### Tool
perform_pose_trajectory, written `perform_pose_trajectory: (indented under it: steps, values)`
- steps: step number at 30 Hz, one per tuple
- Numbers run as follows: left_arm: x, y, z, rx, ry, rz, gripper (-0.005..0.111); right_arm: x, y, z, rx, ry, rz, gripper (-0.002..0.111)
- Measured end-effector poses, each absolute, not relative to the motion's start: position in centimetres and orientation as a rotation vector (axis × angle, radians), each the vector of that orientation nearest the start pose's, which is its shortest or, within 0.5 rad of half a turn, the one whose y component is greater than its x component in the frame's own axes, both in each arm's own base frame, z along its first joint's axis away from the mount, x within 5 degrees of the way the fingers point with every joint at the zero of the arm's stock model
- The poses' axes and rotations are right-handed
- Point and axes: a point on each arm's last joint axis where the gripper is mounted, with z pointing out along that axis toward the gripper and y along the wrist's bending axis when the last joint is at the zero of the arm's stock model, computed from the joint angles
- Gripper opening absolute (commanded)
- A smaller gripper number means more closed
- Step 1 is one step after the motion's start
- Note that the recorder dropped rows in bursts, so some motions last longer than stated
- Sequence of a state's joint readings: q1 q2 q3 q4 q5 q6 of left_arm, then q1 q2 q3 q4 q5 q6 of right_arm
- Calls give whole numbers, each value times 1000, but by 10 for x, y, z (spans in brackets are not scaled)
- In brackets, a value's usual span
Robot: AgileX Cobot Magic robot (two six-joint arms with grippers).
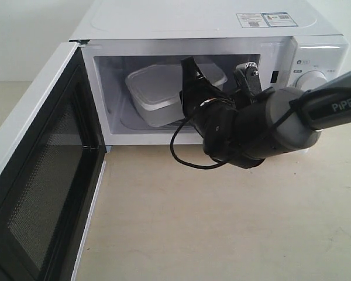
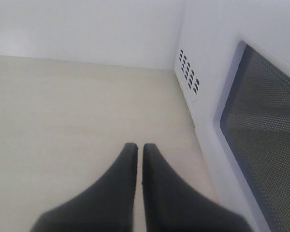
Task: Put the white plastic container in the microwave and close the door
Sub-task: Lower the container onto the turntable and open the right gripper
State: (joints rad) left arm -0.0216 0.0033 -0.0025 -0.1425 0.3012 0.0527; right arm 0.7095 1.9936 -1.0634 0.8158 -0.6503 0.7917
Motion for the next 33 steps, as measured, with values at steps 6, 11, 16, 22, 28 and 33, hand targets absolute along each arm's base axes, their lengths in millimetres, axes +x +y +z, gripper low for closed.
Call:
perform_pose_trajectory:
  steps: [6,11,16,22,28,33]
  values:
    - [54,-5,187,-25,1784,-113,4,338,237,164,1061,1729,1026,61]
    - [54,-5,187,-25,1784,-113,4,338,238,165,1029,1739,1030,39]
    - [54,-5,187,-25,1784,-113,4,336,240,172,990,1762,1049,9]
    - [54,-5,187,-25,1784,-113,4,330,244,176,885,1896,1011,0]
    - [54,-5,187,-25,1784,-113,4,320,253,170,550,2128,902,0]
    - [54,-5,187,-25,1784,-113,4,314,260,166,137,2207,800,0]
